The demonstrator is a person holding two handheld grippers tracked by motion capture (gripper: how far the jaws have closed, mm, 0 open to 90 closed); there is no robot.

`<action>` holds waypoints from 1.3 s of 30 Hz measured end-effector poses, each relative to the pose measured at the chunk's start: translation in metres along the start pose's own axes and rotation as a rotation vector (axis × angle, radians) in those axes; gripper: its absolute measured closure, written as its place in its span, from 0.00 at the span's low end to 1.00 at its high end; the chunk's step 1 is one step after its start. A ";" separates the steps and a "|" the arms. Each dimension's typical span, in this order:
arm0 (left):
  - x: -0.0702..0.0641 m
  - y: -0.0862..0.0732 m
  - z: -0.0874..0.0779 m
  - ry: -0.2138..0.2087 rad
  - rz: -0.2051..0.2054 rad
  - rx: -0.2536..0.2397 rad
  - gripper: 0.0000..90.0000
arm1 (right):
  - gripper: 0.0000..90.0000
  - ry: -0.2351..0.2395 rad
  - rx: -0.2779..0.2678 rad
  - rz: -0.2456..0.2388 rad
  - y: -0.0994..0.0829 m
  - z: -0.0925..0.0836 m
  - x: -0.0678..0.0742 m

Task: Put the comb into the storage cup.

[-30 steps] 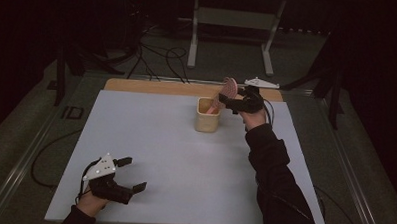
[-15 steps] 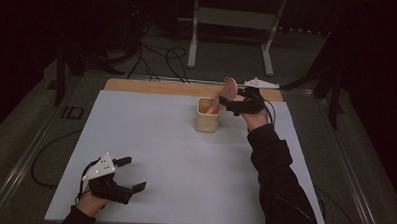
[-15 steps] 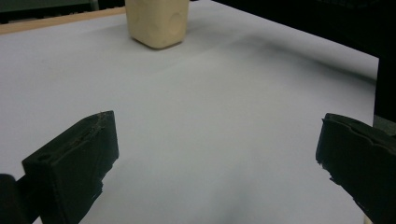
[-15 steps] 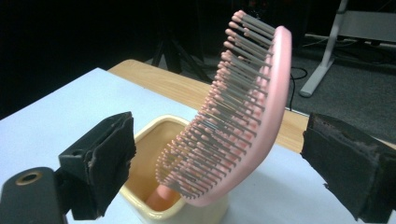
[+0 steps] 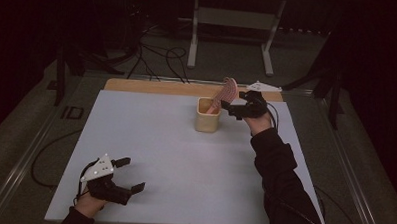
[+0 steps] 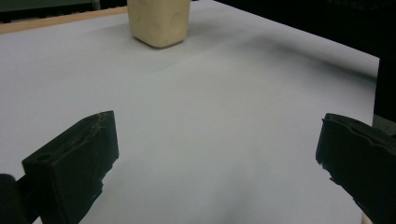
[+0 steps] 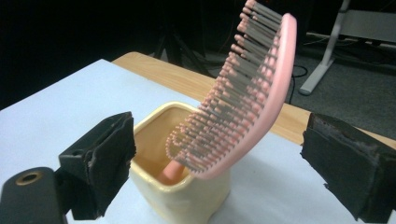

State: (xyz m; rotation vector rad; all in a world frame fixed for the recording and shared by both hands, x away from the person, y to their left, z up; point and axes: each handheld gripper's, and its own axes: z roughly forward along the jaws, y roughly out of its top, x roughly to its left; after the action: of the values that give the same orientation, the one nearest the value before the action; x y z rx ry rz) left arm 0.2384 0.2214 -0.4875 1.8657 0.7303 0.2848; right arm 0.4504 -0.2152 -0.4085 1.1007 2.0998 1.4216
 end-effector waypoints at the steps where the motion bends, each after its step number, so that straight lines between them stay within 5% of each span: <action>1: 0.000 0.000 0.000 0.000 0.000 0.000 0.00 | 0.11 0.000 0.000 0.000 0.000 0.000 0.000; 23: 0.000 0.000 -0.001 0.006 0.001 0.002 0.00 | 0.11 0.050 -0.010 -0.002 -0.026 -0.028 0.016; 39: -0.001 0.000 -0.001 0.005 0.003 0.002 0.00 | 0.13 0.110 -0.008 -0.027 -0.064 -0.050 0.030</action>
State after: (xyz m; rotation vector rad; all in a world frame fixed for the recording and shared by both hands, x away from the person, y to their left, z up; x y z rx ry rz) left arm 0.2373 0.2221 -0.4865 1.8688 0.7316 0.2912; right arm 0.3728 -0.2346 -0.4419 1.0085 2.1733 1.5080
